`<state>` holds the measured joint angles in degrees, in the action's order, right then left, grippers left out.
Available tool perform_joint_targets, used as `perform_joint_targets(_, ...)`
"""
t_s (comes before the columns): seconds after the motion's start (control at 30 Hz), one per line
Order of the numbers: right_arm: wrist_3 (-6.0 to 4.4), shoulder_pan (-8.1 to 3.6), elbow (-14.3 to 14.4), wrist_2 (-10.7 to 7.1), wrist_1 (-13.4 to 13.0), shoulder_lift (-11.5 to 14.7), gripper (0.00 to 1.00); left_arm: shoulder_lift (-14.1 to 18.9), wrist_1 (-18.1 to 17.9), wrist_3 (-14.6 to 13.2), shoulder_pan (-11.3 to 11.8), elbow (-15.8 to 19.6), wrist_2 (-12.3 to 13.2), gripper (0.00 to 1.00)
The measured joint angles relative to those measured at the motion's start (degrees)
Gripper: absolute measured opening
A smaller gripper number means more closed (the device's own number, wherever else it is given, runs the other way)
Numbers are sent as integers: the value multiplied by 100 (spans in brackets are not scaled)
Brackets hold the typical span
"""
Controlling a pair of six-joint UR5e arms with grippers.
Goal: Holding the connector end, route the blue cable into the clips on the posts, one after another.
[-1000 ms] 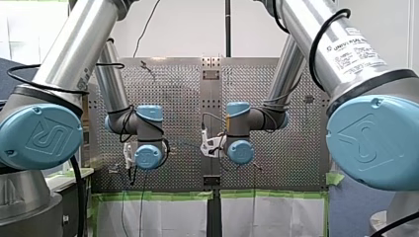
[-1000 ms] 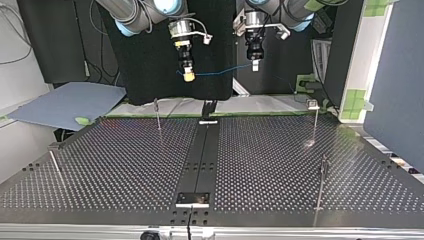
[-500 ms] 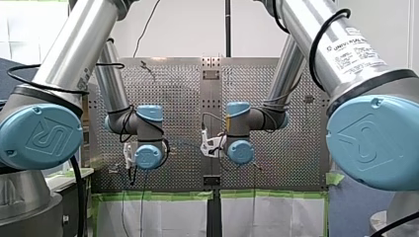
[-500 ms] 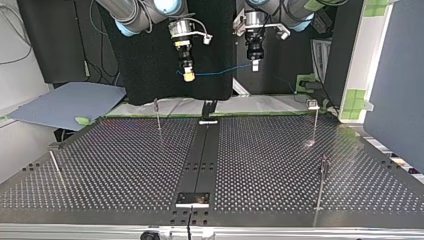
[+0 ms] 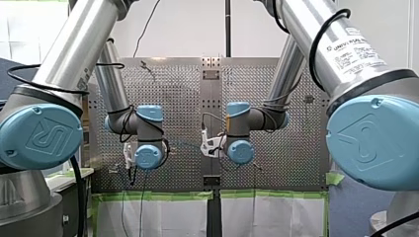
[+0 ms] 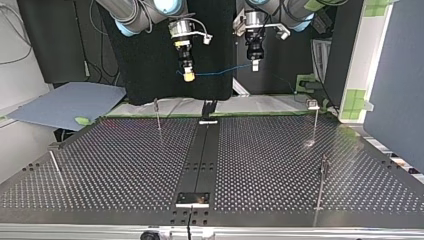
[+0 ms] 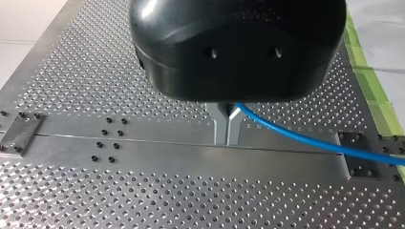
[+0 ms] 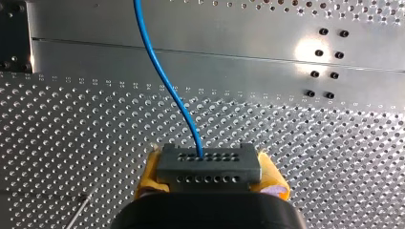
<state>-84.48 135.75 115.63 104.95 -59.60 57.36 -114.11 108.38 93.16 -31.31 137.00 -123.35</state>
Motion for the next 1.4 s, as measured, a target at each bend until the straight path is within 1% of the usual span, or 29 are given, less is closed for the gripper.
perform_joint_targets(0.5,0,0,0,0,0,0,0,1,-1,0,-1,1,-1,0)
perform_joint_targets(0.6,0,-2,5,-10,12,-13,0,-55,54,-5,5,12,-11,0)
perform_joint_targets(0.8,0,-7,16,-33,110,-223,0,-317,187,-8,8,16,-17,0)
perform_joint_targets(1.03,0,-9,17,-35,123,-580,0,-375,201,-9,8,18,-17,0)
perform_joint_targets(1.17,0,-9,17,-35,123,-652,0,-376,202,-9,9,18,-17,0)
perform_joint_targets(1.4,0,-9,18,-35,123,-667,0,-378,202,-9,9,18,-17,0)
